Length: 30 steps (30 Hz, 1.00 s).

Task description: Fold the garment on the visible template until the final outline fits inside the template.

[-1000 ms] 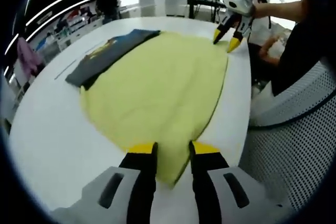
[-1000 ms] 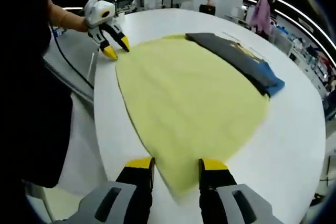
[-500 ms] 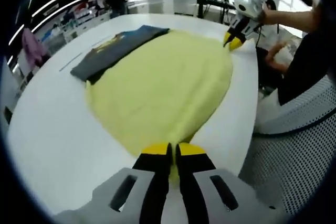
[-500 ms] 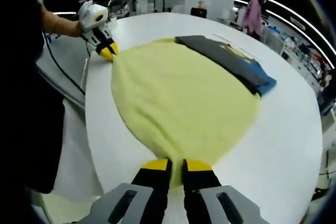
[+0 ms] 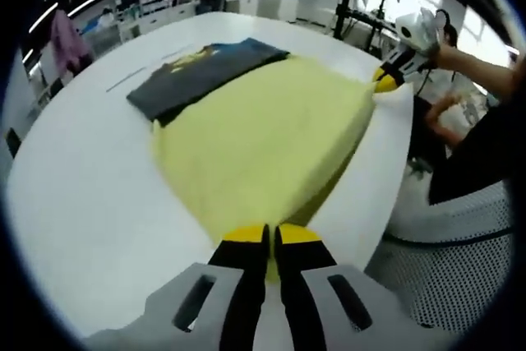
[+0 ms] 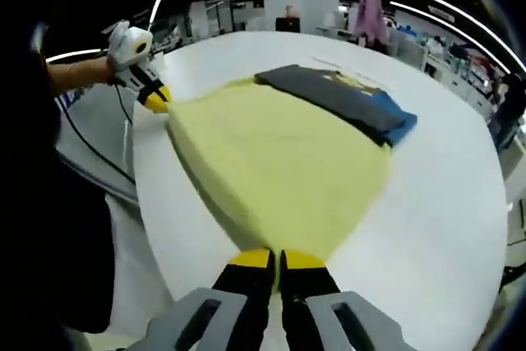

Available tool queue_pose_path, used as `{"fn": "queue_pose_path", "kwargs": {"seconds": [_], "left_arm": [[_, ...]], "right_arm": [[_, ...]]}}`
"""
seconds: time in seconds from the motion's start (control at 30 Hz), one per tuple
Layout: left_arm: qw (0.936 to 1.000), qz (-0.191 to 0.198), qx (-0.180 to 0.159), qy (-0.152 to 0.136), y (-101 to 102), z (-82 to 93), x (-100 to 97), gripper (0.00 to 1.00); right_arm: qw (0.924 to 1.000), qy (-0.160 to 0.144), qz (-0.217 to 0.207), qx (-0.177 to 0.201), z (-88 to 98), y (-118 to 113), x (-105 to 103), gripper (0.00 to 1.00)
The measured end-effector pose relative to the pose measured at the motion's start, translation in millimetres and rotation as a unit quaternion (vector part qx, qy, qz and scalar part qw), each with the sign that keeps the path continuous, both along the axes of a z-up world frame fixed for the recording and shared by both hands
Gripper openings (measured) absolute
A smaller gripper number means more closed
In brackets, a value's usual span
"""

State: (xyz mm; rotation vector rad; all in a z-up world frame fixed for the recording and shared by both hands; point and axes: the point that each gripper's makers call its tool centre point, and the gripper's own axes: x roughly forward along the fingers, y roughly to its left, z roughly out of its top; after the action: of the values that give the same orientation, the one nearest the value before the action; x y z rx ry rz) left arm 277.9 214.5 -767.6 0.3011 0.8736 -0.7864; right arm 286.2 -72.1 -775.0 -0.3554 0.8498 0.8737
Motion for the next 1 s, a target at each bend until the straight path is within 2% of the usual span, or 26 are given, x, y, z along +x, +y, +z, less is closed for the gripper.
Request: {"fn": "queue_pose_path", "kwargs": {"seconds": [0.2,0.4,0.63,1.0], "left_arm": [[0.9999,0.004,0.012,-0.011,2,12.8,4.1,0.00],[0.9996,0.003,0.010,-0.024,1,22.8,4.1,0.00],[0.9998,0.006,0.007,-0.015,2,27.3,1.3,0.00],[0.9998,-0.001,0.015,-0.014,2,49.4,-2.7,0.00]], "right_arm": [[0.9998,0.000,-0.017,0.008,14.4,2,3,0.00],[0.9994,0.008,-0.033,0.010,21.6,1,5,0.00],[0.9973,0.028,-0.065,0.022,32.7,2,4,0.00],[0.9970,0.038,-0.065,0.017,46.6,2,-3,0.00]]}}
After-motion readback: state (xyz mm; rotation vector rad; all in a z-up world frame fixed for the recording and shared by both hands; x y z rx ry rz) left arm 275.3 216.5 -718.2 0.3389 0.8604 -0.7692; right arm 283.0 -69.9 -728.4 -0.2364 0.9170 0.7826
